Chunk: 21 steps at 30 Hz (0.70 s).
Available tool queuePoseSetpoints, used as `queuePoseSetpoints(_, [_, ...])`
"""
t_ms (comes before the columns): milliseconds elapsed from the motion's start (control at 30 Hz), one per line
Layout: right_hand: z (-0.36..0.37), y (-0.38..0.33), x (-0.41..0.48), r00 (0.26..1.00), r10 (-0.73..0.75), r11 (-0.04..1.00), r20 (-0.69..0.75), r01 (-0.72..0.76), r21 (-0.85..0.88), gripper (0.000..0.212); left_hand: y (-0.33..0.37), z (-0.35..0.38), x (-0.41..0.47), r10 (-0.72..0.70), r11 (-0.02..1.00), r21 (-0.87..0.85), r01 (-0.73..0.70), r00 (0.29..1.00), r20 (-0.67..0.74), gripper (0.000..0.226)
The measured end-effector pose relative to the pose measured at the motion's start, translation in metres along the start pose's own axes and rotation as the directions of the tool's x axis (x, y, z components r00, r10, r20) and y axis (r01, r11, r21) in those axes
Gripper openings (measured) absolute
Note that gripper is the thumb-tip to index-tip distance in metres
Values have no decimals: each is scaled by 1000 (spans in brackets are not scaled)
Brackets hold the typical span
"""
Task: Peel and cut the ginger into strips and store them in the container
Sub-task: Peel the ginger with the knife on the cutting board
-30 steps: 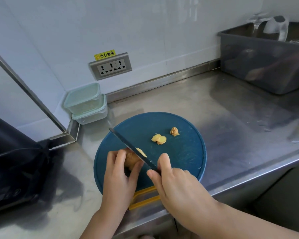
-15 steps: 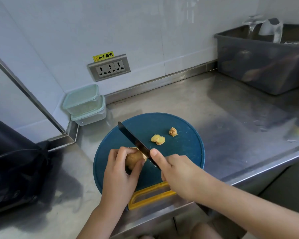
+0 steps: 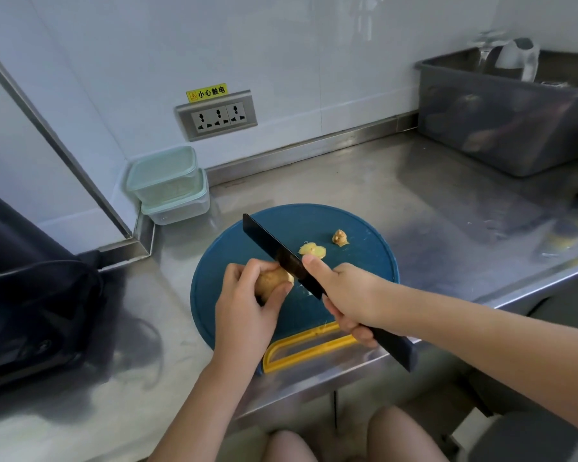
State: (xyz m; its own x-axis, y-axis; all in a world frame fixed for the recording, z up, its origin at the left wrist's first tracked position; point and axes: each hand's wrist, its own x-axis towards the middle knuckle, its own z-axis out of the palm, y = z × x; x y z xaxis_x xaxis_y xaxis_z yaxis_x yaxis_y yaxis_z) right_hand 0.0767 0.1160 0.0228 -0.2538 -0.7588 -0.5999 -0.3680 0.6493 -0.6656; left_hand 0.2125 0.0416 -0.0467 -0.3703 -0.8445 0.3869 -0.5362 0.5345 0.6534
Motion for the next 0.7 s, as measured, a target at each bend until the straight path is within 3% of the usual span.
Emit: queuePoseSetpoints(700, [0, -27, 15, 992, 111, 991, 58, -114, 67, 62, -7, 2, 2, -7, 999, -40, 7, 1000, 13, 27])
